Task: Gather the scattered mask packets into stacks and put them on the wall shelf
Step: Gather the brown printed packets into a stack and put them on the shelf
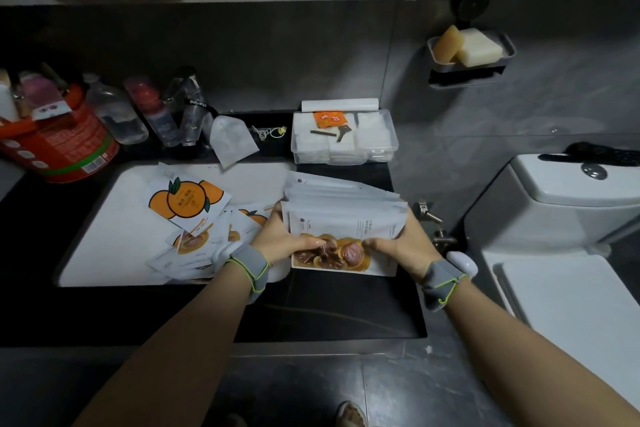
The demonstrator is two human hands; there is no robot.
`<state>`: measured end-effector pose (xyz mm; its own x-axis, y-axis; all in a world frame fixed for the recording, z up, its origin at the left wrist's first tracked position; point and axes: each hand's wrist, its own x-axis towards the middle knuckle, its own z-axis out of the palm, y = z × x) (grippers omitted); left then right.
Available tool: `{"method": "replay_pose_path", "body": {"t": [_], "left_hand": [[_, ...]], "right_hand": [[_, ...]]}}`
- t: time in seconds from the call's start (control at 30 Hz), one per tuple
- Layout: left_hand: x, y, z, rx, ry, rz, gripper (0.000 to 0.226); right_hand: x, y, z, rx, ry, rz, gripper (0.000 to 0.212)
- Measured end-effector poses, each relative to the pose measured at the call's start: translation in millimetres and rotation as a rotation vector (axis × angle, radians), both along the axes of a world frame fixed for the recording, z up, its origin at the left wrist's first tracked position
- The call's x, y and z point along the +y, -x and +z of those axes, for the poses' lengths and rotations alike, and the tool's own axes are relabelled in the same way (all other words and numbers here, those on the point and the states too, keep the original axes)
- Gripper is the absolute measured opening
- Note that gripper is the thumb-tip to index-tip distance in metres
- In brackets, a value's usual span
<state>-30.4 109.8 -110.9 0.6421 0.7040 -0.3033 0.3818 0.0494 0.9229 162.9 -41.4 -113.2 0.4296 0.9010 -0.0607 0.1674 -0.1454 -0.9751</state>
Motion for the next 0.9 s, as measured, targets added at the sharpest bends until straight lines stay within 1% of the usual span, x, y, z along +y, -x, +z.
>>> {"method": "replay_pose_path", "body": {"t": [0.1,0.2,0.27,0.33,0.43,0.6,0.67,0.8,0.9], "left_hand": [[-6.8,-3.4,7.4,-0.066,0.034,0.031,0.118],[-15.9,-7.1,2.0,-0.151,0.081,0.112,0.087],[-16.3,-11.5,3.6,-0.161,0.012,0.115,0.08],[-12.5,-17.7,13.0,-0.194,-0.063,0.098,0.077],[-4.2,-26.0,17.6,-0.231,-0.12,0.096,0.078],[-6.8,-15.8,4.0,-0.159,-0.078,0.056,0.095],[-5.3,-14.7,2.2,-0.136,-0.057,0.048,0.099],[0.8,-20.7,7.2,-0.071,0.034,0.077,0.092],[3.5,-24.4,13.2,-0.019,0.025,0.105,0.092]], "right_hand": [[0.3,5.3,-3.4,-0.009,0.005,-0.055,0.077],[-0.1,12.0,-4.1,0.0,-0.038,-0.112,0.068],[-0.5,14.9,-0.2,-0.019,-0.072,-0.148,0.064],[2.7,12.0,7.1,-0.041,-0.112,-0.178,0.062],[9.6,5.4,14.8,-0.05,-0.145,-0.178,0.061],[4.9,5.0,-3.7,-0.09,-0.05,-0.09,0.071],[6.4,2.5,-8.9,-0.08,-0.025,-0.08,0.074],[15.7,-8.9,-4.0,-0.097,0.026,-0.027,0.083],[20.0,-16.7,-3.9,-0.121,0.042,-0.004,0.085]]}}
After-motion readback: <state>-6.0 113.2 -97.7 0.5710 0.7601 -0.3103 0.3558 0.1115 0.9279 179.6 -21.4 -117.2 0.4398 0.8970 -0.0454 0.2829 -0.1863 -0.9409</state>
